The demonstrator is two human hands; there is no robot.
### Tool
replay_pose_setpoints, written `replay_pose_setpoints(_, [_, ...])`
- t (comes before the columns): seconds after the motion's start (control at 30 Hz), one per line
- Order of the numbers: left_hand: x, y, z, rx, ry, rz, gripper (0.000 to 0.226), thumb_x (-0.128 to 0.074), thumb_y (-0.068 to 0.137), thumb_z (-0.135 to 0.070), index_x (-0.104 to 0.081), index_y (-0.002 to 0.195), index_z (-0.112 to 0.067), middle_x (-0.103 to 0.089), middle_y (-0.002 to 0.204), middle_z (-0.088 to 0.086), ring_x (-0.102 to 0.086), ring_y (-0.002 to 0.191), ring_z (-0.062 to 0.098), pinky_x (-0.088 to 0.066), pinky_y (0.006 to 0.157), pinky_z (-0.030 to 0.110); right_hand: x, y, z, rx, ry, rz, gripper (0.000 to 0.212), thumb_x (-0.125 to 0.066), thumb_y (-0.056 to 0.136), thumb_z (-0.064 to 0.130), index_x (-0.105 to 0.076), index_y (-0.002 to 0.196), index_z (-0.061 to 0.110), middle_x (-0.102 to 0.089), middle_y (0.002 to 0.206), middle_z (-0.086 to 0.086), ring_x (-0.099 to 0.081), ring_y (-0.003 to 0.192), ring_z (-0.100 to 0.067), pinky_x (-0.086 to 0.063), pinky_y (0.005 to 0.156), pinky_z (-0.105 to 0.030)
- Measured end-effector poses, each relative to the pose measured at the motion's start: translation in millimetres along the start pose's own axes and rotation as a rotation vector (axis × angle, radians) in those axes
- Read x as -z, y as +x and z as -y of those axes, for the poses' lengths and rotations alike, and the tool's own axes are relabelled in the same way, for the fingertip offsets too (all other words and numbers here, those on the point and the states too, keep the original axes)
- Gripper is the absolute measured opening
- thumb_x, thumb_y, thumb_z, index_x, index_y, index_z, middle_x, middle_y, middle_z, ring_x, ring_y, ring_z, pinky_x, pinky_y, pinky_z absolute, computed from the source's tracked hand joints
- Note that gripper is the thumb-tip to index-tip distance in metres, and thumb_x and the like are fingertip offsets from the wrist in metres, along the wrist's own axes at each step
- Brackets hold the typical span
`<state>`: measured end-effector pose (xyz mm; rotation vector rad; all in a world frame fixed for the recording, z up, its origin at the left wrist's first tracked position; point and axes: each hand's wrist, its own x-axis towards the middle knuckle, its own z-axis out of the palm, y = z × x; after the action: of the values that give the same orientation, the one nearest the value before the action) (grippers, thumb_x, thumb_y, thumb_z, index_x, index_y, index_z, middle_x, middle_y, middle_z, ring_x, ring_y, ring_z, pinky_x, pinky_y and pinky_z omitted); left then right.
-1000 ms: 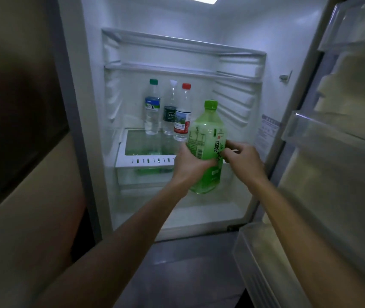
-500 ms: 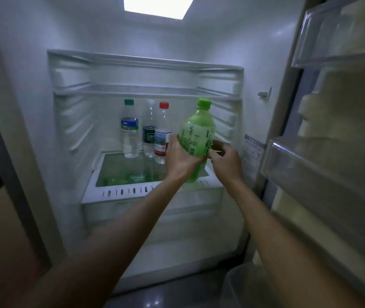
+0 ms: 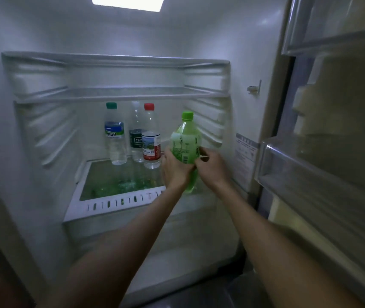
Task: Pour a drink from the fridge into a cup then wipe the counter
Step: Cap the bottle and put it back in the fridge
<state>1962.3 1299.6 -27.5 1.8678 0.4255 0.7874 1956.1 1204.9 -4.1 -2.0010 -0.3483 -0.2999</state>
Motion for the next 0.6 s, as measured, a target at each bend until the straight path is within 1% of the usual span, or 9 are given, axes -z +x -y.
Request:
replay_pose_setpoints(0.1, [-6, 4, 3, 0.011, 0.01, -0.011, 0.069, -0.085, 0.069, -0.018, -0.043, 0.123, -0.012, -0.055, 0.113, 0.007, -0.059, 0.097, 0.022, -0.056, 0.081, 0.039, -8, 2, -6, -0.009, -0.016, -0.005, 0.044, -0.052, 0.078, 0.022, -0.065, 0.12, 0.022, -0.066, 0.114, -0.001, -0.064, 0.099, -0.019, -0.055, 0.088, -0.041])
replay_pose_setpoints(0.23, [-12, 9, 3, 0.002, 0.041, 0.029, 0.069, -0.082, 0.074, -0.015, -0.039, 0.126, -0.007, -0.052, 0.119, 0.013, -0.052, 0.095, 0.02, -0.048, 0.075, 0.033, -10, 7, -8, -0.018, 0.013, -0.051, 0.039, -0.054, 0.085, 0.013, -0.064, 0.123, 0.016, -0.065, 0.118, -0.005, -0.062, 0.104, -0.021, -0.052, 0.092, -0.039])
replay_pose_setpoints(0.27, [-13, 9, 3, -0.005, 0.046, 0.032, 0.069, -0.082, 0.074, -0.014, -0.038, 0.127, -0.005, -0.051, 0.12, 0.014, -0.05, 0.096, 0.02, -0.046, 0.075, 0.031, -10, 8, -8, -0.019, 0.016, -0.06, 0.037, -0.054, 0.087, 0.011, -0.064, 0.123, 0.014, -0.065, 0.117, -0.005, -0.061, 0.103, -0.02, -0.051, 0.09, -0.035])
replay_pose_setpoints(0.3, [-15, 9, 3, -0.012, 0.057, 0.027, 0.067, -0.081, 0.075, -0.012, -0.039, 0.127, -0.003, -0.05, 0.121, 0.015, -0.05, 0.098, 0.02, -0.045, 0.076, 0.031, -10, 8, -9, -0.015, 0.024, -0.066, 0.035, -0.053, 0.088, 0.01, -0.064, 0.121, 0.012, -0.065, 0.115, -0.005, -0.06, 0.1, -0.018, -0.049, 0.085, -0.03])
replay_pose_setpoints(0.33, [-17, 8, 3, -0.022, 0.069, 0.015, 0.066, -0.079, 0.076, -0.011, -0.039, 0.127, -0.002, -0.05, 0.122, 0.015, -0.051, 0.102, 0.022, -0.046, 0.078, 0.031, -10, 8, -9, -0.017, 0.023, -0.061, 0.032, -0.052, 0.09, 0.008, -0.065, 0.12, 0.01, -0.064, 0.112, -0.004, -0.058, 0.096, -0.015, -0.046, 0.078, -0.025])
replay_pose_setpoints(0.4, [-22, 10, 2, -0.032, 0.091, -0.017, 0.06, -0.075, 0.081, -0.009, -0.039, 0.128, 0.001, -0.051, 0.124, 0.017, -0.053, 0.111, 0.029, -0.048, 0.084, 0.034, -11, 8, -10, -0.011, 0.011, -0.036, 0.028, -0.05, 0.091, 0.009, -0.066, 0.115, 0.01, -0.064, 0.104, -0.002, -0.056, 0.09, -0.013, -0.039, 0.066, -0.02])
replay_pose_setpoints(0.47, [-27, 10, -1, -0.025, 0.117, -0.045, 0.05, -0.064, 0.089, -0.01, -0.038, 0.13, 0.002, -0.051, 0.126, 0.02, -0.052, 0.115, 0.034, -0.049, 0.088, 0.04, -12, 10, -11, 0.005, -0.025, -0.045, 0.023, -0.051, 0.089, 0.01, -0.069, 0.103, 0.009, -0.067, 0.096, -0.004, -0.059, 0.088, -0.019, -0.038, 0.063, -0.023])
replay_pose_setpoints(0.53, [-34, 13, -3, 0.006, 0.152, -0.064, 0.042, -0.054, 0.096, -0.012, -0.038, 0.131, 0.002, -0.05, 0.129, 0.021, -0.052, 0.117, 0.036, -0.045, 0.09, 0.042, -14, 14, -14, 0.026, -0.074, -0.066, 0.018, -0.052, 0.085, 0.013, -0.069, 0.09, 0.007, -0.069, 0.093, -0.01, -0.059, 0.09, -0.028, -0.042, 0.071, -0.031])
replay_pose_setpoints(0.6, [-42, 18, -5, 0.044, 0.18, -0.069, 0.04, -0.049, 0.098, -0.013, -0.036, 0.134, 0.001, -0.049, 0.133, 0.022, -0.052, 0.119, 0.038, -0.044, 0.093, 0.043, -16, 17, -15, 0.039, -0.113, -0.063, 0.013, -0.053, 0.085, 0.016, -0.064, 0.081, 0.01, -0.068, 0.094, -0.013, -0.058, 0.091, -0.032, -0.044, 0.081, -0.038])
